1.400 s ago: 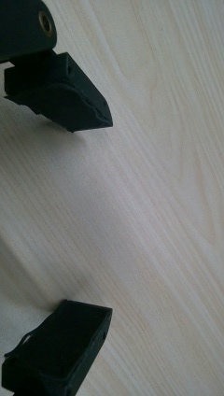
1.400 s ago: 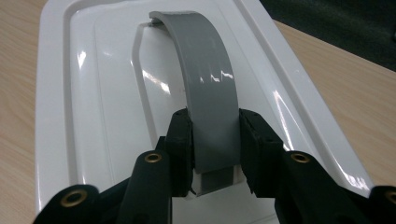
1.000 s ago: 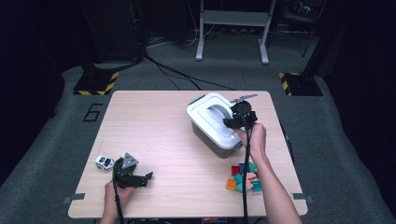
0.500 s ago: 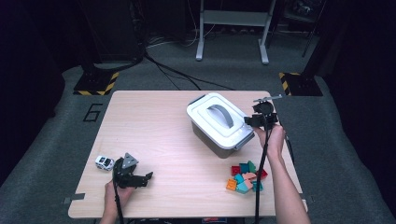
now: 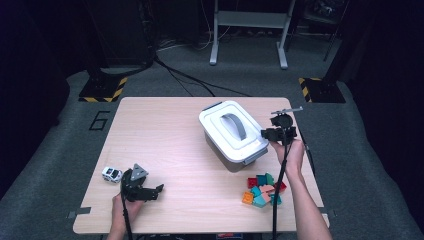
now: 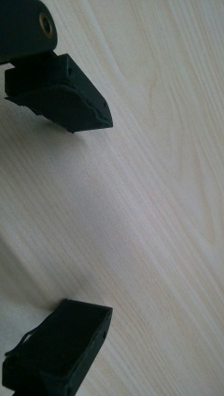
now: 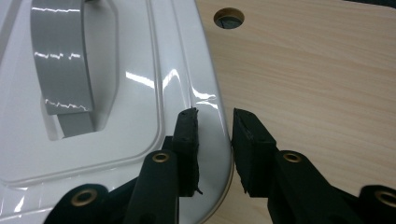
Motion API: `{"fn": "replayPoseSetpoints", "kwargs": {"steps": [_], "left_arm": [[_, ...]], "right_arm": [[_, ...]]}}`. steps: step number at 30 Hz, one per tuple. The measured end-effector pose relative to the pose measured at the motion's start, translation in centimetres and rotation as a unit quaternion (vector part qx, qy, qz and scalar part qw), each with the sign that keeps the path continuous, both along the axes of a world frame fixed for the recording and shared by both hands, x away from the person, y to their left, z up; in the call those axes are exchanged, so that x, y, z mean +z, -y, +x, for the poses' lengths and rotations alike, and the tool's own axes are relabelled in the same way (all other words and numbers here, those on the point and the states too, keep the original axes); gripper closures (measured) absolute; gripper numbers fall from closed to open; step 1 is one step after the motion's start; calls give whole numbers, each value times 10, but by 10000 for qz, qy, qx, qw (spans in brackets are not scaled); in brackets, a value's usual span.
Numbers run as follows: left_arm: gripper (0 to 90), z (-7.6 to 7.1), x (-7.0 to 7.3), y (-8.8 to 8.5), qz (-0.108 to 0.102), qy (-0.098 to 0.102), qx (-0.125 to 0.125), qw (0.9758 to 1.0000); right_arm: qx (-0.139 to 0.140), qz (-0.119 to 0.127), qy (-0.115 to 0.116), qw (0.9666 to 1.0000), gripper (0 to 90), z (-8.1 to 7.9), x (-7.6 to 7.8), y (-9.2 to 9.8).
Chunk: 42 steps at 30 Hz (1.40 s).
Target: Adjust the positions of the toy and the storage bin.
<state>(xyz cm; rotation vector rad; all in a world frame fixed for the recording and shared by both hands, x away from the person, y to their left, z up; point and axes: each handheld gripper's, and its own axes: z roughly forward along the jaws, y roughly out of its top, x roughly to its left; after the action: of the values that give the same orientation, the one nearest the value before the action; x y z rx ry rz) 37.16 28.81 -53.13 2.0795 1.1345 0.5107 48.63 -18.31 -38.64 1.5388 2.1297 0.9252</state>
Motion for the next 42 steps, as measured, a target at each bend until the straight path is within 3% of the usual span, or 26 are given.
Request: {"fn": "replayPoseSetpoints", "kwargs": {"steps": [9, 11, 17, 19, 26, 29, 30, 35, 39, 41, 42], "left_arm": [[92, 0, 0, 0, 1, 1, -1, 10000], [92, 0, 0, 0, 2, -11, -14, 10000], [92, 0, 0, 0, -2, 2, -1, 10000], [92, 0, 0, 0, 2, -1, -3, 10000], [92, 0, 0, 0, 1, 0, -2, 10000], [92, 0, 0, 0, -1, 1, -1, 10000], [92, 0, 0, 0, 1, 3, -3, 10000], [93, 0, 0, 0, 1, -1, -3, 10000], [93, 0, 0, 0, 0, 0, -3, 10000], [93, 0, 0, 0, 2, 0, -3, 10000], [93, 0, 0, 0, 1, 1, -2, 10000]], "right_arm": [[338, -84, -161, 9993, 703, -19, 3, -17], [523, -231, -196, 9982, 661, -21, 4, -23], [569, -312, -25, 9979, 641, -3, 10, -32], [623, -268, 78, 9977, 640, 14, 12, -38], [544, -332, 80, 9979, 658, 43, 8, -55], [408, -376, 112, 9984, 737, 45, 8, -58], [246, -420, 119, 9987, 793, 47, 8, -59], [19, -499, 10, 9988, 817, 45, 8, -56], [28, -319, -12, 9995, 796, 41, 7, -48], [74, -370, 30, 9993, 727, 38, 7, -48], [116, -398, -54, 9991, 678, 37, 6, -49]]}}
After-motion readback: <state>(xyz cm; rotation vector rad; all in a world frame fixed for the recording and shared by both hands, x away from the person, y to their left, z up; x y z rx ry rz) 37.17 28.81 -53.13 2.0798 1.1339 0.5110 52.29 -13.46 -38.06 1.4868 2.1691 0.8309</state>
